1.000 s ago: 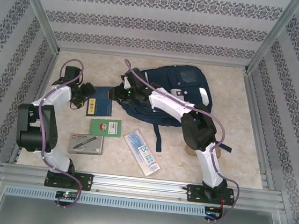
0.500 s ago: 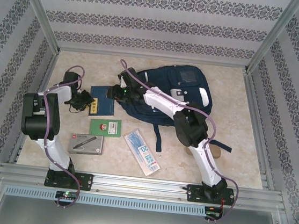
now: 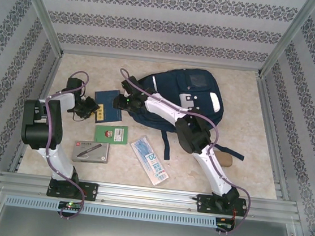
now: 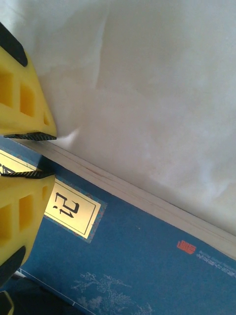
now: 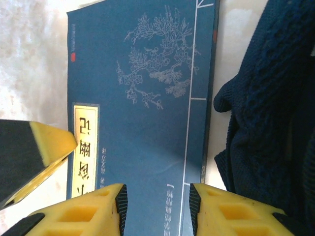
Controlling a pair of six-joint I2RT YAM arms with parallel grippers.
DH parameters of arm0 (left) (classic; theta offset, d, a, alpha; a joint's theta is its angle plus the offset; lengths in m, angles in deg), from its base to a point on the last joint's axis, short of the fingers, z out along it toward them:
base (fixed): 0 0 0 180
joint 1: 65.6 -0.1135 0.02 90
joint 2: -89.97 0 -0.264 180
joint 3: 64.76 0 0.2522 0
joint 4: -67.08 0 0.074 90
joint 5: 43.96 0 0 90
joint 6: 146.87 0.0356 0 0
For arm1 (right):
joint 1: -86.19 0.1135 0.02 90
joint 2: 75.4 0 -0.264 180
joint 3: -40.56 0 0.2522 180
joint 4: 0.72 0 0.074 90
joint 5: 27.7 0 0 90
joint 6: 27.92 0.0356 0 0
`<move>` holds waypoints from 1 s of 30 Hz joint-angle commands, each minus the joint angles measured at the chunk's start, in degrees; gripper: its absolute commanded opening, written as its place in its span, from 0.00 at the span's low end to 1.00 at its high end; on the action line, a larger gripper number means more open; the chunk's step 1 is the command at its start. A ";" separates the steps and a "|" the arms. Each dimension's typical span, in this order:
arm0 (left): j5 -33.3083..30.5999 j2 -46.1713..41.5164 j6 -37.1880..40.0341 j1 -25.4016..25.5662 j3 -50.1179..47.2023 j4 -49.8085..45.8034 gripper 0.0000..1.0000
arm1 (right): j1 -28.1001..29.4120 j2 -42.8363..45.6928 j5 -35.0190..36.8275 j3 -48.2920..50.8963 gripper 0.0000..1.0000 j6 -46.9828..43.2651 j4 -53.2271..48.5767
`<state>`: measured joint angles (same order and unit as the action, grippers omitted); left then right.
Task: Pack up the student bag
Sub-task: Pick up the book from the middle-left of the table.
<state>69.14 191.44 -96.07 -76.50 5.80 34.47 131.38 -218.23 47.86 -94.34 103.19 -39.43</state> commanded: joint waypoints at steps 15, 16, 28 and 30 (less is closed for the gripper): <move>-0.93 -3.13 1.05 -0.14 -1.67 -4.57 0.26 | 2.38 -9.02 8.69 -11.89 0.46 -3.33 -17.48; -0.86 -3.12 1.17 -0.09 -1.84 -4.63 0.26 | 2.44 -9.22 9.38 -12.44 0.45 -2.91 -18.15; -0.95 -3.80 1.32 -0.09 -2.54 -4.95 0.26 | 2.80 -8.03 4.14 -9.00 0.48 4.88 -16.32; -1.18 -4.09 1.45 -0.09 -2.48 -5.21 0.25 | 3.00 -8.28 9.72 -11.10 0.48 4.17 -20.87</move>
<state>68.31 189.01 -96.00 -76.50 3.96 31.80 133.98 -224.28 52.97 -104.92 105.31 -50.51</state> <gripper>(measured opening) 0.255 0.475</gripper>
